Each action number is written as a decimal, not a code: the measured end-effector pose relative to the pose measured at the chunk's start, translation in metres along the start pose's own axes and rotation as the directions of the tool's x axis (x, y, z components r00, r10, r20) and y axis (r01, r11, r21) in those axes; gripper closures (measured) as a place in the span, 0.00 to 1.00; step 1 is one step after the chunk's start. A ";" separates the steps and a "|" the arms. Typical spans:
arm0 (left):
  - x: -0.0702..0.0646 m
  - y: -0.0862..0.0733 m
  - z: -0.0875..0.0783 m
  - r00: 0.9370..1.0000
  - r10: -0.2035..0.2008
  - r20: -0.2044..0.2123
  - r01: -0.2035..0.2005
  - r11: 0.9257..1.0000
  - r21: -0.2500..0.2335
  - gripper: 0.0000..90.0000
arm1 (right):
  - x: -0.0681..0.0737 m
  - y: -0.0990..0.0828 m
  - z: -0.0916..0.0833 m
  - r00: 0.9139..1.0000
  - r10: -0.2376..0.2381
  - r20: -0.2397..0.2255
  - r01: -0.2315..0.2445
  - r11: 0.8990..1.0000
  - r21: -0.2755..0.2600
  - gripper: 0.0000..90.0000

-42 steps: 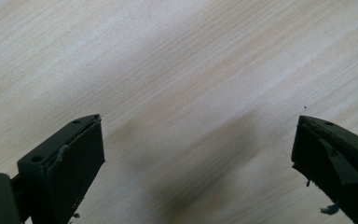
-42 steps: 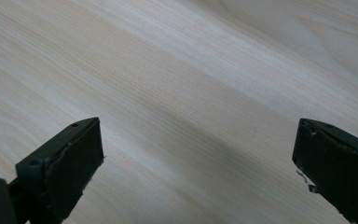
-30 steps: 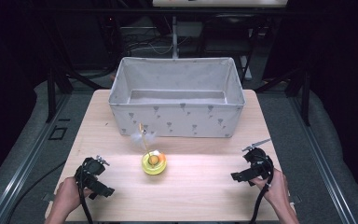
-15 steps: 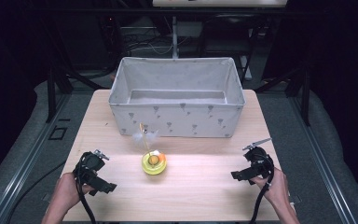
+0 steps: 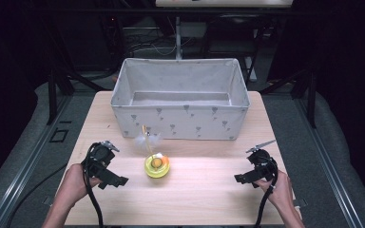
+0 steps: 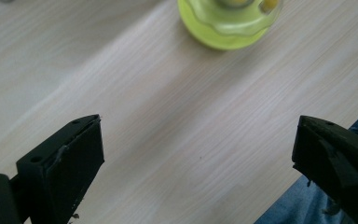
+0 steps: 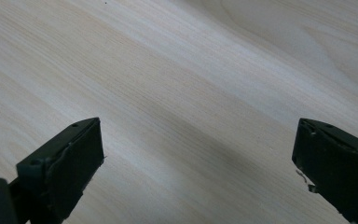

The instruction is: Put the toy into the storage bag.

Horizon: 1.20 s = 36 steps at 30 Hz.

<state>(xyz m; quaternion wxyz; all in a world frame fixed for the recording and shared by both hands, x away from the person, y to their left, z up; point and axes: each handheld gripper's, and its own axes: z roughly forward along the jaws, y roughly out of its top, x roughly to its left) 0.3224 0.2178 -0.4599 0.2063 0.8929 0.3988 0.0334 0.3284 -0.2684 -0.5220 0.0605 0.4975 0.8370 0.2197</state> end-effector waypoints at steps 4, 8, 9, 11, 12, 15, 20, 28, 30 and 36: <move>-0.004 0.015 -0.006 0.999 0.029 0.017 -0.029 0.999 -0.013 0.02 | 0.000 0.000 0.001 1.000 0.011 -0.003 -0.011 1.000 -0.001 0.02; -0.009 0.027 -0.010 0.998 0.054 0.043 -0.053 0.998 -0.021 0.01 | 0.000 -0.001 0.002 1.000 0.014 -0.008 -0.014 1.000 -0.007 0.02; -0.011 0.031 -0.012 0.997 0.064 0.043 -0.064 0.998 -0.017 0.01 | 0.000 -0.001 0.001 1.000 0.012 -0.008 -0.012 1.000 -0.004 0.02; -0.013 0.036 -0.014 0.996 0.078 0.045 -0.077 0.997 -0.016 0.00 | 0.000 -0.001 0.001 1.000 0.012 -0.009 -0.012 1.000 -0.005 0.02; -0.014 0.040 -0.017 0.995 0.085 0.047 -0.084 0.996 -0.019 0.00 | 0.000 -0.001 0.001 1.000 0.007 -0.012 -0.007 1.000 0.000 0.02; -0.017 0.047 -0.021 0.994 0.100 0.051 -0.099 0.995 -0.023 0.00 | 0.001 -0.001 0.001 1.000 -0.001 -0.012 0.001 1.000 0.004 0.02; -0.020 0.058 -0.026 0.990 0.128 0.061 -0.127 0.992 -0.012 0.00 | 0.001 -0.001 0.001 1.000 0.005 -0.015 -0.005 1.000 -0.001 0.02; -0.024 0.074 -0.030 0.986 0.146 0.083 -0.146 0.989 0.000 0.00 | 0.001 -0.001 0.002 1.000 0.006 -0.023 -0.005 1.000 0.005 0.02; -0.026 0.080 -0.033 0.984 0.154 0.085 -0.155 0.988 0.001 0.00 | 0.001 -0.001 0.003 1.000 0.007 -0.022 -0.007 1.000 0.004 0.02; -0.028 0.095 -0.039 0.981 0.171 0.089 -0.171 0.985 -0.002 0.07 | 0.001 -0.001 0.003 1.000 0.007 -0.026 -0.007 1.000 0.006 0.02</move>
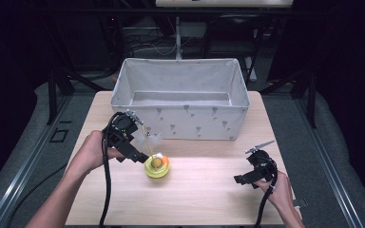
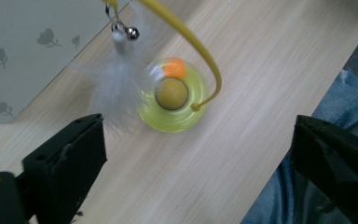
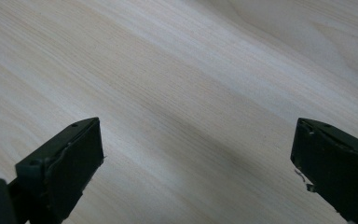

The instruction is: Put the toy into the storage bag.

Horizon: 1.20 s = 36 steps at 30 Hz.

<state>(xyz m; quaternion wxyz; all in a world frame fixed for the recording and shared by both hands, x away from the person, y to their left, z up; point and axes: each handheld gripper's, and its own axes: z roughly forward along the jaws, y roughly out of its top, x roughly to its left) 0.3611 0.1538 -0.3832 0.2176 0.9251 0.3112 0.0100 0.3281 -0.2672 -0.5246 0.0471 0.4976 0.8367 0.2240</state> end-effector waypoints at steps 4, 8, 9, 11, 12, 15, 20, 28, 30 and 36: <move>-0.001 0.010 -0.004 1.000 0.005 0.004 -0.005 1.000 -0.003 0.18 | 0.000 0.000 0.000 1.000 0.001 -0.001 -0.001 1.000 0.000 0.02; -0.001 0.021 -0.011 1.000 0.008 0.006 -0.008 1.000 -0.017 0.26 | 0.000 0.000 0.000 1.000 0.001 -0.003 -0.001 1.000 0.000 0.02; 0.000 0.023 -0.012 1.000 0.009 0.012 -0.009 1.000 -0.021 0.29 | 0.000 0.000 0.000 1.000 0.001 -0.003 -0.001 1.000 -0.001 0.02; 0.000 0.026 -0.013 1.000 0.011 0.011 -0.011 1.000 -0.017 0.34 | 0.000 0.000 0.000 1.000 0.000 -0.003 0.000 1.000 0.000 0.03; 0.001 0.028 -0.013 1.000 0.014 0.013 -0.014 1.000 -0.018 0.37 | 0.000 0.000 0.000 1.000 -0.001 -0.005 0.001 1.000 0.002 0.03; 0.001 0.031 -0.013 1.000 0.019 0.011 -0.019 1.000 -0.006 0.49 | 0.000 0.000 0.000 1.000 0.000 -0.005 0.000 1.000 0.000 0.03; 0.002 0.035 -0.008 1.000 0.019 0.016 -0.019 1.000 0.015 0.57 | -0.001 0.000 0.000 1.000 -0.003 -0.005 0.003 1.000 0.005 0.03; 0.004 0.039 -0.002 0.999 0.034 0.041 -0.036 0.997 0.064 0.73 | -0.001 0.000 0.000 1.000 -0.003 -0.005 0.003 1.000 0.008 0.03; 0.004 0.040 -0.002 0.998 0.035 0.044 -0.038 0.997 0.064 0.77 | -0.001 0.000 0.000 1.000 -0.009 -0.001 0.009 1.000 0.016 0.03; 0.004 0.041 -0.001 0.998 0.043 0.038 -0.045 0.997 0.065 0.87 | -0.001 0.000 0.001 1.000 -0.013 -0.004 0.013 1.000 0.020 0.03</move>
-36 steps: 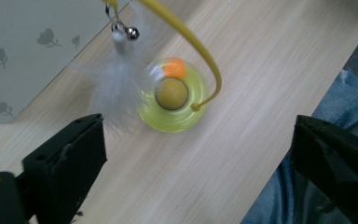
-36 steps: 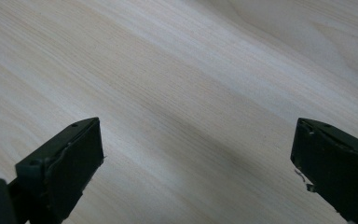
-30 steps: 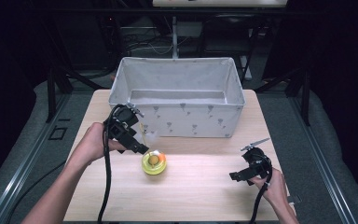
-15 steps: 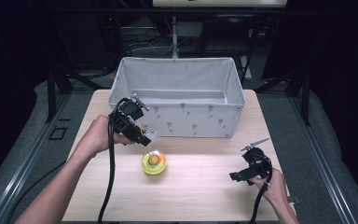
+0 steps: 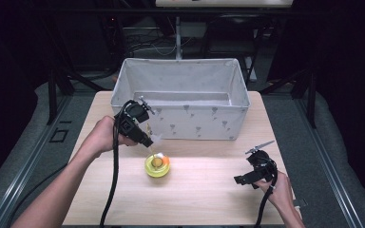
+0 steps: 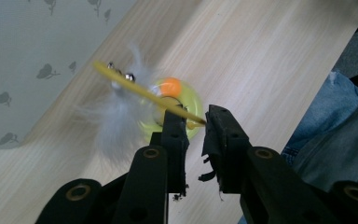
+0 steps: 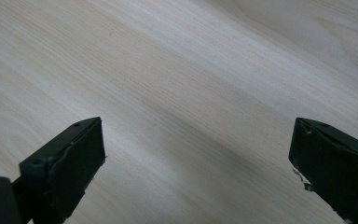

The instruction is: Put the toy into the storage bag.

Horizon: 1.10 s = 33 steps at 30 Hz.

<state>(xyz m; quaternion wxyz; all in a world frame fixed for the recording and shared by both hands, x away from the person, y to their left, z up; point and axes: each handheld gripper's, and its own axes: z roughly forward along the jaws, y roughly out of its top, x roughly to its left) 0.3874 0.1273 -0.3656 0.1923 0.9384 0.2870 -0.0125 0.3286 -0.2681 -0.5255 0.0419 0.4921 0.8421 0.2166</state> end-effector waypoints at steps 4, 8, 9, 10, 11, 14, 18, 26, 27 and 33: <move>0.002 0.000 0.002 1.000 -0.021 0.021 0.021 1.000 -0.013 0.76 | 0.000 0.000 0.000 1.000 0.000 -0.001 0.000 1.000 -0.001 0.04; 0.004 0.000 0.004 0.999 -0.030 0.022 0.030 0.999 -0.016 0.73 | 0.000 0.000 0.001 1.000 -0.004 0.010 0.003 1.000 0.005 0.04; 0.004 0.001 0.004 0.999 -0.032 0.024 0.032 0.999 -0.021 0.73 | 0.000 0.000 0.000 1.000 -0.005 0.008 0.005 1.000 0.014 0.04; 0.004 0.002 0.005 0.999 -0.028 0.028 0.028 0.999 -0.017 0.73 | -0.001 0.000 0.001 1.000 -0.005 0.004 0.005 1.000 0.013 0.04; 0.004 0.002 0.006 0.999 -0.025 0.030 0.026 1.000 -0.017 0.74 | 0.001 -0.001 0.002 1.000 0.011 0.004 -0.011 1.000 -0.002 0.04; 0.004 0.003 0.008 0.999 -0.015 0.036 0.015 1.000 -0.018 0.83 | 0.001 -0.001 0.003 1.000 0.013 0.000 -0.013 1.000 -0.002 0.04; 0.003 0.004 0.009 0.999 -0.004 0.044 0.005 1.000 -0.020 0.92 | 0.000 -0.001 0.002 1.000 0.006 -0.001 -0.006 1.000 0.006 0.04; 0.000 0.004 0.008 1.000 0.015 0.009 -0.015 1.000 -0.025 0.98 | 0.000 0.000 0.002 1.000 -0.006 0.003 0.006 1.000 0.024 0.05; 0.000 0.004 0.008 1.000 0.019 0.009 -0.018 1.000 -0.021 0.98 | 0.000 0.000 0.002 1.000 -0.006 0.002 0.006 1.000 0.023 0.05; -0.001 0.004 0.005 0.999 0.038 -0.007 -0.038 0.999 -0.010 0.98 | 0.000 0.000 0.002 1.000 -0.004 0.002 0.004 1.000 0.026 0.05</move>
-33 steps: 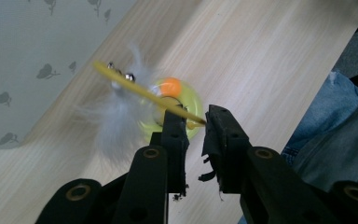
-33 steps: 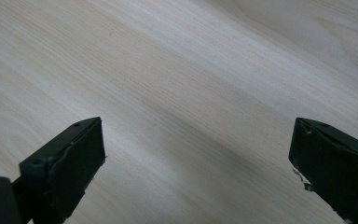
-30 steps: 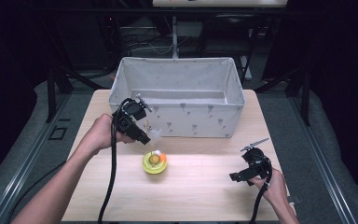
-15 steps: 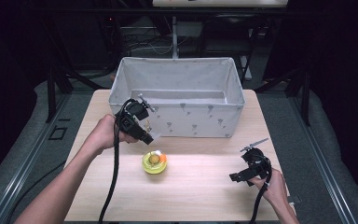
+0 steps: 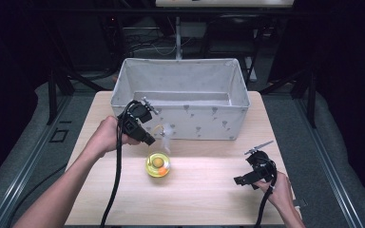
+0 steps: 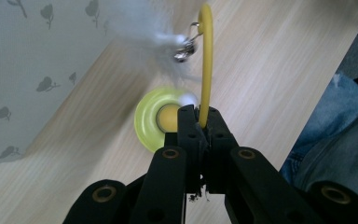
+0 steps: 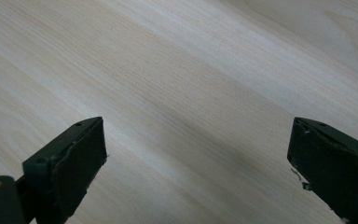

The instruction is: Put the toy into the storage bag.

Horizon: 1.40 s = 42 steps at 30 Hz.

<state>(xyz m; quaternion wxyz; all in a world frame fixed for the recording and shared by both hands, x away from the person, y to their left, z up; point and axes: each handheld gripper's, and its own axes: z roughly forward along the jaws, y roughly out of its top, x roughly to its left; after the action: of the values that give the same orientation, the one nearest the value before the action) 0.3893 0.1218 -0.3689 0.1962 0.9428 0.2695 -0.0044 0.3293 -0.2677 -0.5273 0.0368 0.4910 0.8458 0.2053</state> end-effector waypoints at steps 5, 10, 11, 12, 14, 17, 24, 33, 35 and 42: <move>0.001 0.001 -0.004 1.000 0.009 -0.002 -0.009 1.000 0.012 0.98 | 0.000 0.000 0.000 1.000 -0.002 0.002 0.002 1.000 -0.002 0.05; -0.002 0.005 -0.013 0.999 0.030 -0.026 -0.029 0.999 0.033 0.98 | 0.000 0.000 -0.001 1.000 -0.008 0.000 0.008 1.000 -0.009 0.05; -0.002 0.005 -0.015 0.999 0.033 -0.029 -0.032 0.999 0.032 0.98 | 0.000 0.000 -0.001 1.000 -0.009 0.001 0.009 1.000 -0.007 0.05; -0.002 0.006 -0.017 0.999 0.038 -0.031 -0.037 0.999 0.036 0.98 | 0.000 0.000 -0.001 1.000 -0.010 0.001 0.010 1.000 -0.008 0.05; -0.003 0.007 -0.022 0.998 0.046 -0.045 -0.044 0.998 0.038 0.98 | 0.000 0.000 -0.001 1.000 -0.007 0.004 0.007 1.000 -0.012 0.05; -0.004 0.007 -0.028 0.997 0.059 -0.055 -0.057 0.998 0.037 0.98 | 0.000 0.000 -0.002 1.000 -0.010 0.003 0.010 1.000 -0.014 0.04; -0.006 0.011 -0.040 0.993 0.097 -0.065 -0.093 0.994 0.064 0.98 | 0.002 0.000 -0.002 1.000 -0.015 -0.011 0.015 1.000 -0.024 0.04; -0.007 0.017 -0.051 0.991 0.099 -0.089 -0.092 0.993 0.079 0.98 | 0.002 0.000 -0.003 1.000 -0.019 -0.012 0.019 0.999 -0.030 0.04; -0.007 0.017 -0.054 0.991 0.098 -0.093 -0.091 0.992 0.083 0.98 | 0.002 0.000 -0.002 1.000 -0.018 -0.013 0.018 0.999 -0.031 0.04; -0.004 0.018 -0.065 0.990 0.099 -0.101 -0.092 0.993 0.076 0.98 | 0.002 0.001 -0.002 1.000 -0.019 -0.015 0.019 1.000 -0.024 0.04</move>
<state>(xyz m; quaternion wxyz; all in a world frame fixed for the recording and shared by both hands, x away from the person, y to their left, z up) 0.3880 0.1301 -0.3018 0.1479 0.9600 0.2337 0.0450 0.3280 -0.2664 -0.5246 0.0381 0.4809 0.8481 0.2190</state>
